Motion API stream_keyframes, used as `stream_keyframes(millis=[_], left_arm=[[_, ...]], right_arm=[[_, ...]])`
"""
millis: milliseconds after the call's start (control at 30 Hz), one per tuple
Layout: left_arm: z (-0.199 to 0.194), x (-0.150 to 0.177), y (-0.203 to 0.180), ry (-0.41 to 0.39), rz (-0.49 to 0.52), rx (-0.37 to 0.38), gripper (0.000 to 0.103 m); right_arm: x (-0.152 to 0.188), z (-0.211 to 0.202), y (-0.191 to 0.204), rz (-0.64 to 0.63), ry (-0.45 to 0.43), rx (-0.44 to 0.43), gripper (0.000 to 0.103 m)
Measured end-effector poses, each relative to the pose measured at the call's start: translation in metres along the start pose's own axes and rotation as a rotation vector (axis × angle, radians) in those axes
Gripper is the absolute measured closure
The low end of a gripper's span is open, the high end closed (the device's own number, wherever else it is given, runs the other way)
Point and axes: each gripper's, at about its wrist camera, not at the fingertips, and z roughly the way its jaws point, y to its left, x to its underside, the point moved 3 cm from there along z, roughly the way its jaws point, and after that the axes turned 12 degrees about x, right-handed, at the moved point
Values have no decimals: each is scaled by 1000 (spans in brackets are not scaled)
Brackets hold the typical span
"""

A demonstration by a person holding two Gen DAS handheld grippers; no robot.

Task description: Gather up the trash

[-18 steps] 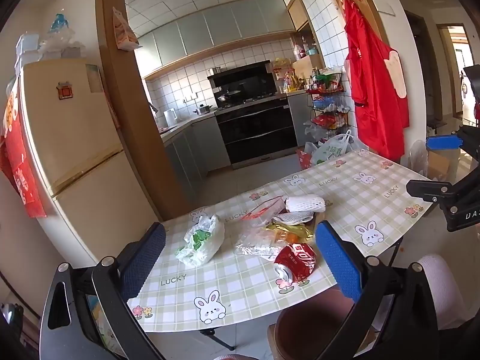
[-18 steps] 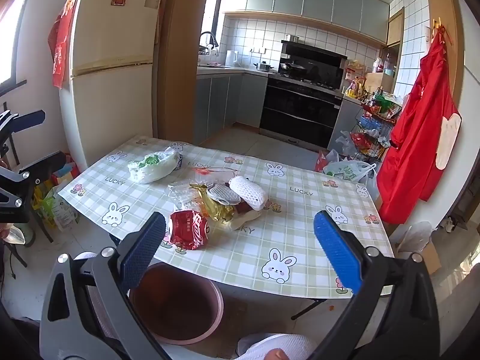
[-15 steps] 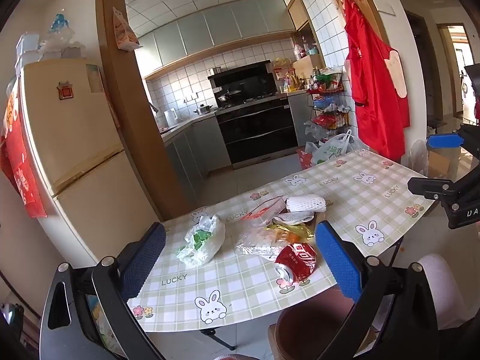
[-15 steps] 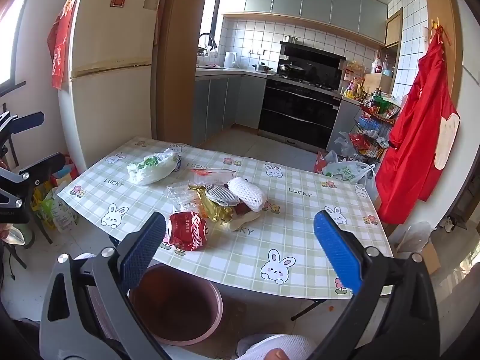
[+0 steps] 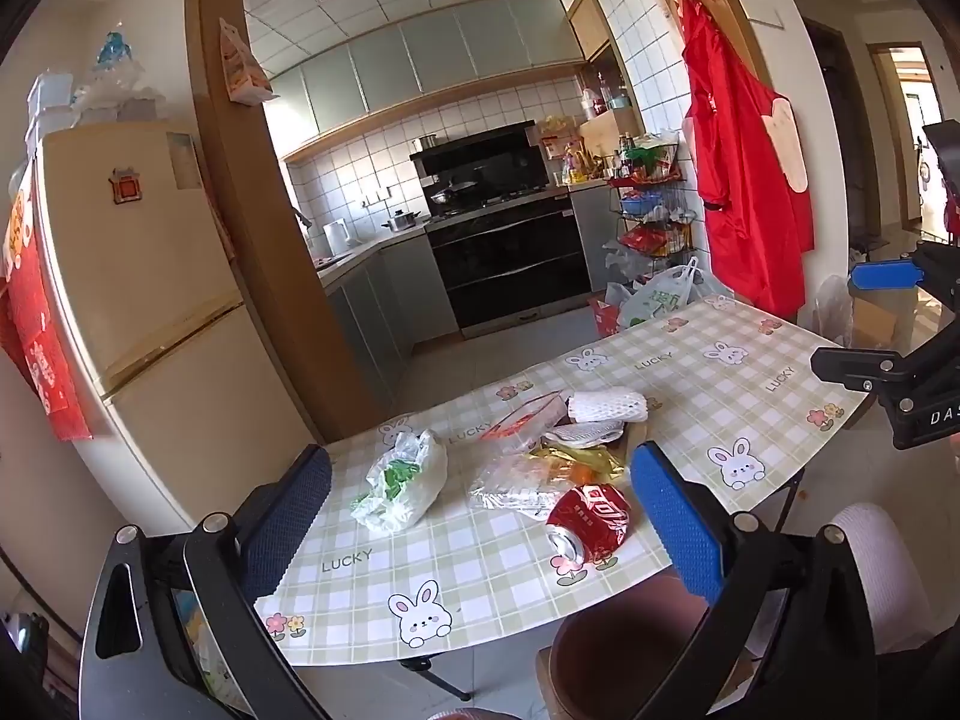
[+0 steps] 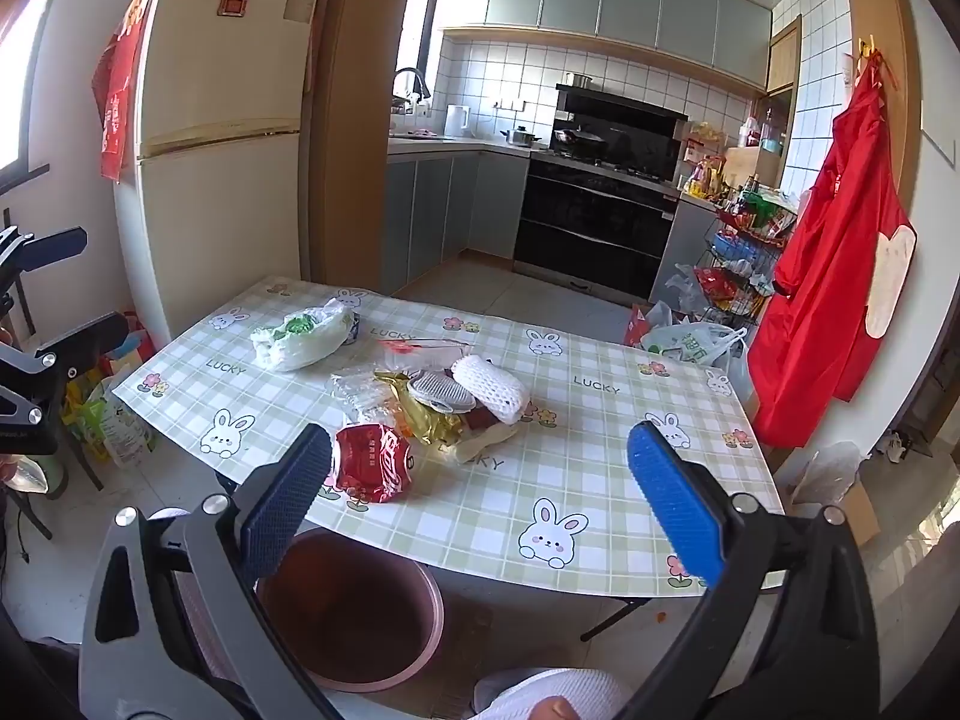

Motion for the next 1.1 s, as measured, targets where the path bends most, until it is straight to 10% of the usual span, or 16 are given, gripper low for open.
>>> stream_keyframes(millis=[1100], left_arm=[[-1, 1, -10, -1, 4, 1, 5]], right_arm=[[3, -1, -6, 2, 4, 11, 6]])
